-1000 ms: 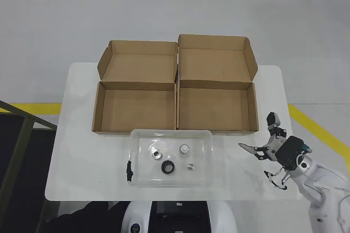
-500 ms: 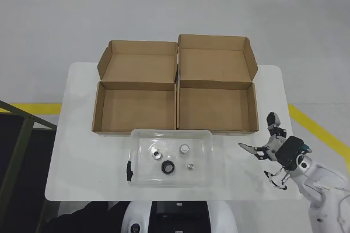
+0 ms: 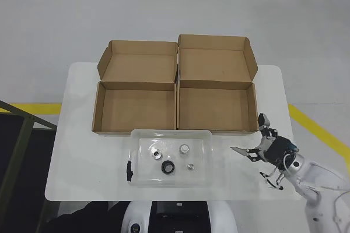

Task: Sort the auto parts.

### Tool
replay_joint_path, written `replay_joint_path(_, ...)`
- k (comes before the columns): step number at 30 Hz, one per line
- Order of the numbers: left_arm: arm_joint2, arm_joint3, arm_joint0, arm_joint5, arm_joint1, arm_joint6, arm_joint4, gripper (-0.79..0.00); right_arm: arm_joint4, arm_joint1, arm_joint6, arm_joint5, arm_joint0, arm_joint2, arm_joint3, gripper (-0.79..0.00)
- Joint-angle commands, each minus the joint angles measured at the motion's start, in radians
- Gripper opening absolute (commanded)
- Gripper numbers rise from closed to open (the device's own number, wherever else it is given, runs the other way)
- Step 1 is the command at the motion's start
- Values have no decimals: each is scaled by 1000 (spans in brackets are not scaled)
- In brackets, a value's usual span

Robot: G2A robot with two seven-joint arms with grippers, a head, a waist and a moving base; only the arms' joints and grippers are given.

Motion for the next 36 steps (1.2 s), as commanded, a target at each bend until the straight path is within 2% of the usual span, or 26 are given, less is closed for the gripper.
replay_joint_path(1, 0, 0, 0, 0, 0, 0, 0, 0, -21, 2, 26, -19, 14, -33, -15, 0)
replay_joint_path(8, 0, 0, 0, 0, 0, 0, 0, 0, 8, 0, 50, -70, 92, -172, 14, 0)
replay_joint_path(24, 0, 0, 0, 0, 0, 0, 0, 0, -120, -4, 196, -106, 213, -445, -2, 0)
replay_joint_path(36, 0, 0, 0, 0, 0, 0, 0, 0, -67, -13, 326, -85, 301, -546, 80, 0)
